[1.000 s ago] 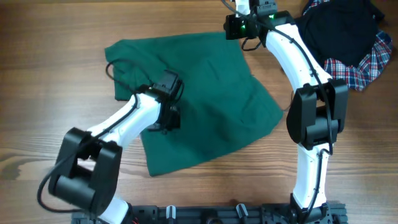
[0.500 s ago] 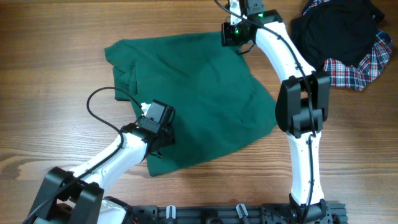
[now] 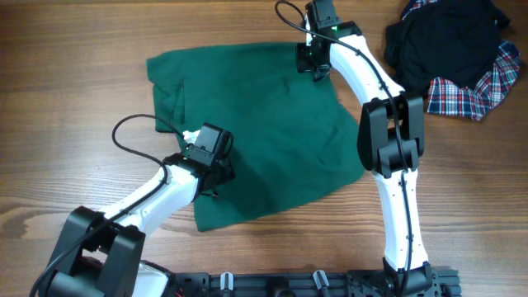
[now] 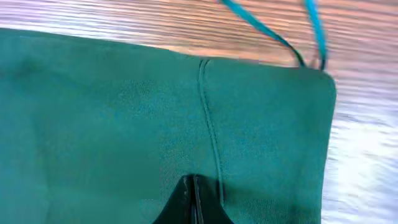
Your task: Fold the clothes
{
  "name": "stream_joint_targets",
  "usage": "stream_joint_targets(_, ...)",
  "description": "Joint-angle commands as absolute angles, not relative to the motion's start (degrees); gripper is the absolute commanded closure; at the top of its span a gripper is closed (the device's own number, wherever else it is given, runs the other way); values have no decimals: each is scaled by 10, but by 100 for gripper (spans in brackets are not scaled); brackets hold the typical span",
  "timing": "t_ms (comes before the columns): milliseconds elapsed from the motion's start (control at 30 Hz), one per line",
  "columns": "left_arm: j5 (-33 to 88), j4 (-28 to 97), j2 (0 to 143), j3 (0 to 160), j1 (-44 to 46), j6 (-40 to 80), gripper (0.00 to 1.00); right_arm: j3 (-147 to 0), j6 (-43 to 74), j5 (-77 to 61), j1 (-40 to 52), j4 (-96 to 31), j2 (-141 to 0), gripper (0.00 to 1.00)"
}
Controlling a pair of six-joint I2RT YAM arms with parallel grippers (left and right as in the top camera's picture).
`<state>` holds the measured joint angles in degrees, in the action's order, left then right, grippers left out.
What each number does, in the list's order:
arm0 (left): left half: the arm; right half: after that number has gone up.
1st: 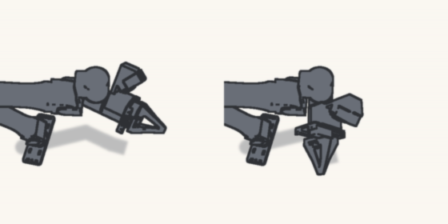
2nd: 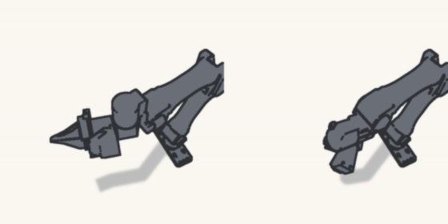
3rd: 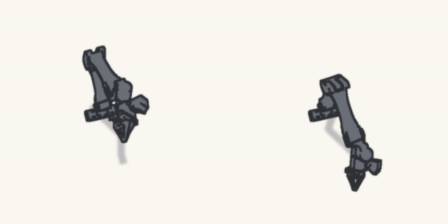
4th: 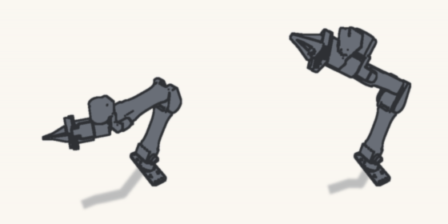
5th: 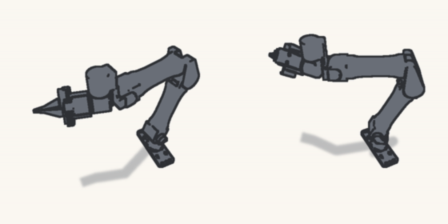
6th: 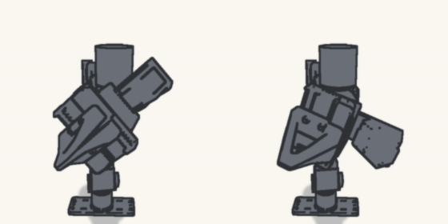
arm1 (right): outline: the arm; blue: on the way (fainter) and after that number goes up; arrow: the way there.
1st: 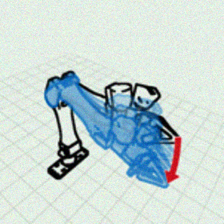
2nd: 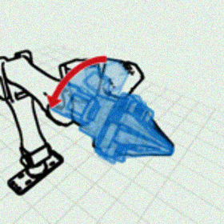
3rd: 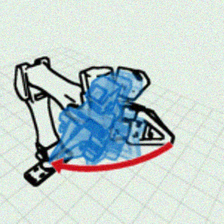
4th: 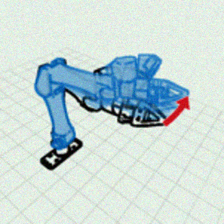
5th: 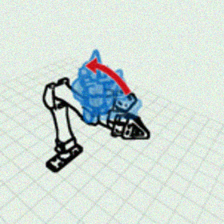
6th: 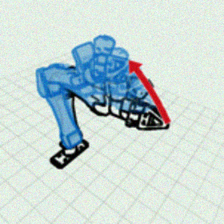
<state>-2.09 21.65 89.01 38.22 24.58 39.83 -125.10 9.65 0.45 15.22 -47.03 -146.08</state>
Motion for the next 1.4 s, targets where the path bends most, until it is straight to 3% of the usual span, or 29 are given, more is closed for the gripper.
stream_joint_targets(0, 4, 238, 948, 340, 245, 429, 96, -1241, 157, 108, 115, -520, -1492, 96)
stream_joint_targets(133, 4, 251, 948, 340, 245, 430, 96, -1241, 240, 102, 59, -568, -1492, 96)
stream_joint_targets(500, -36, 380, 948, 363, 245, 532, 96, -1248, 240, 109, 48, -547, -1479, 96)
stream_joint_targets(567, -95, 442, 948, 405, 245, 532, 96, -1251, 242, 116, 48, -545, -1445, 96)
stream_joint_targets(800, -126, 511, 894, 513, 245, 528, 96, -1251, 241, 120, 48, -582, -1267, 96)
stream_joint_targets(833, -135, 511, 874, 518, 245, 527, 89, -1251, 241, 120, 48, -602, -1242, 96)
stream_joint_targets(867, -143, 507, 838, 520, 245, 527, 73, -1251, 240, 100, 48, -643, -1202, 96)
stream_joint_targets(1033, -142, 509, 694, 520, 213, 480, 35, -1221, 165, -16, 45, -831, -1110, 96)
stream_joint_targets(1067, -134, 511, 685, 520, 192, 466, 23, -1190, 161, -21, 45, -840, -1083, 96)
stream_joint_targets(1133, -94, 507, 682, 517, 138, 437, 20, -1065, 154, -22, 43, -802, -978, 96)
stream_joint_targets(1233, 9, 456, 683, 472, 73, 392, 21, -805, 146, -76, 24, -688, -772, 52)
stream_joint_targets(1300, 20, 451, 685, 438, 72, 392, 20, -709, 146, -82, 22, -663, -713, 36)
stream_joint_targets(1367, 51, 435, 685, 407, 72, 394, 20, -644, 150, -114, 22, -647, -696, 28)
